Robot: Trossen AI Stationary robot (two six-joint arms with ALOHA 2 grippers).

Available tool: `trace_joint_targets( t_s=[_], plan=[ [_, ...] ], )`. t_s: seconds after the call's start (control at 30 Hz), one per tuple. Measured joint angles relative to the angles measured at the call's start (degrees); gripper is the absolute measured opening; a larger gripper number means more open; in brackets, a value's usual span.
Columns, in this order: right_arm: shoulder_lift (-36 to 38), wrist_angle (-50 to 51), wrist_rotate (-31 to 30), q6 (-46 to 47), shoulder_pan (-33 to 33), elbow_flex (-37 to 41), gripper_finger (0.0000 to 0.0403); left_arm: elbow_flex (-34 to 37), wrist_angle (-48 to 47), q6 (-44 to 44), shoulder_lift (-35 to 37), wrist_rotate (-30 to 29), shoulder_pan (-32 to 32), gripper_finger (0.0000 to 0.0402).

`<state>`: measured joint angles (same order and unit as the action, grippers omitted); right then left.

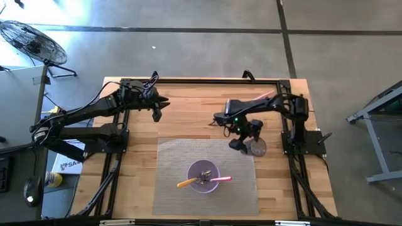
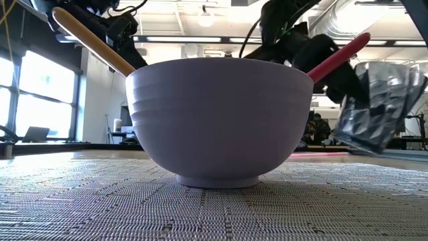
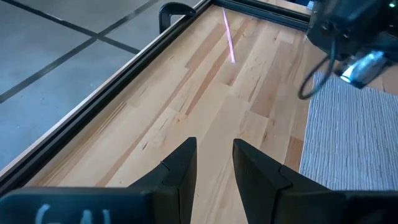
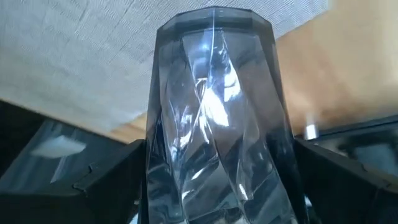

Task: Pick & Place Utensil
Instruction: Put the blue cup to the top right of the purple bowl on the gray mat

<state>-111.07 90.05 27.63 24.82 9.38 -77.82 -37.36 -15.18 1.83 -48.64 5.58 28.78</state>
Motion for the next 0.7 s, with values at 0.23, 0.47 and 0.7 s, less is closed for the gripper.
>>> trace_joint_targets(
  t_s=[0.23,0.47,0.7],
  plan=[
    [-0.1,-0.1,3.3,3.3,-2.7,0.0,0.0374,0.0,0.0,0.0,0.0,0.0,0.0,0.0101],
    [-3.4,-2.8,3.3,2.8,-2.6,0.0,0.0374,0.0,0.0,-0.3,0.0,0.0,0.0,0.0101],
    [-5.4,-3.0,3.8,1.5,-2.6,0.0,0.0377,0.0,0.0,-0.8,0.0,0.0,0.0,0.0101]
  ],
)
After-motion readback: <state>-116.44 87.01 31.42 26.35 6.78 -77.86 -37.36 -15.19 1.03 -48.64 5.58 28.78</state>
